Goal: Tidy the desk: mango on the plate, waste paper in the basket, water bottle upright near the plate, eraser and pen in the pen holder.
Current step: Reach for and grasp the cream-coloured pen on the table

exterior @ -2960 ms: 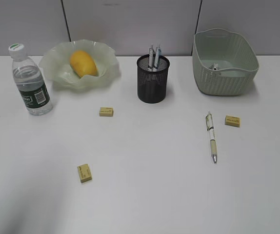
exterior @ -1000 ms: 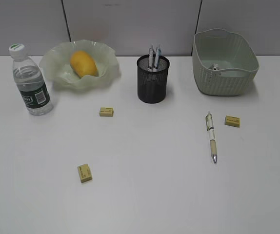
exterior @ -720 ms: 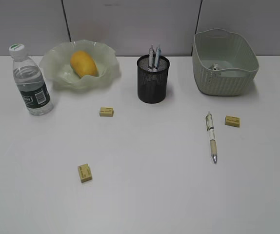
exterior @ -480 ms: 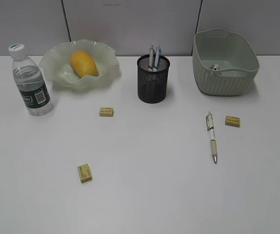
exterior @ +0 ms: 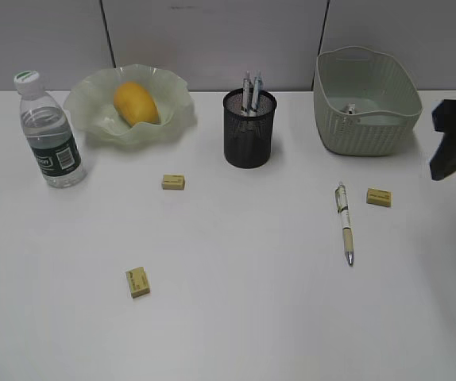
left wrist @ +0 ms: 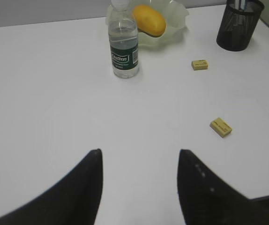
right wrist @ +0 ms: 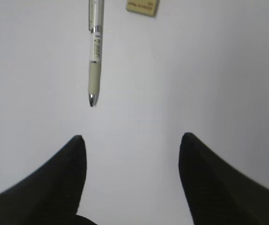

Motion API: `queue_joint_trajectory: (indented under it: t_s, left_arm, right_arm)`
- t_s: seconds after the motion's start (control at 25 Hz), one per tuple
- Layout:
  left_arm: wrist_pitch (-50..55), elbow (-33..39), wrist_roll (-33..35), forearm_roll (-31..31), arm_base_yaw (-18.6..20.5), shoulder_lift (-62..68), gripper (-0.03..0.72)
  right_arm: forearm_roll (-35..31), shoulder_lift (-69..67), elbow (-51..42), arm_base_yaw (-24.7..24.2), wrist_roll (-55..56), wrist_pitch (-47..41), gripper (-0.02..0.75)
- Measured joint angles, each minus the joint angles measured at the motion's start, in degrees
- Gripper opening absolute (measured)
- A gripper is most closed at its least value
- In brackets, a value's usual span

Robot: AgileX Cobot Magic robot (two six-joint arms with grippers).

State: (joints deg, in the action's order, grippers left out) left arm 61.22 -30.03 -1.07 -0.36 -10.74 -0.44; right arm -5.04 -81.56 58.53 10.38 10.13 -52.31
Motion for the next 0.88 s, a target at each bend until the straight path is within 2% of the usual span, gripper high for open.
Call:
queue_joint_trajectory:
  t_s: [0.36,0.44,0.64,0.88]
  left_arm:
    - [0.0,0.0,-0.05,0.0,1.45,0.0,0.397]
    - [0.0,0.0,-0.05,0.0,1.45,0.0,0.423]
    - [0.0,0.0,-0.05,0.0,1.45,0.0,0.54]
    - [0.0,0.0,-0.05,0.0,1.45,0.0,0.56]
  right_arm:
    - [-0.47,-16.04,8.94,7.95,1.14,1.97,0.495]
    - [-0.48,-19.59,10.17,8.85,1.48,1.97,0.495]
    - [-0.66,-25.67,12.15,9.48,2.28,3.01,0.495]
    - [0.52,-30.08,12.41,9.48,5.4,7.55,0.495]
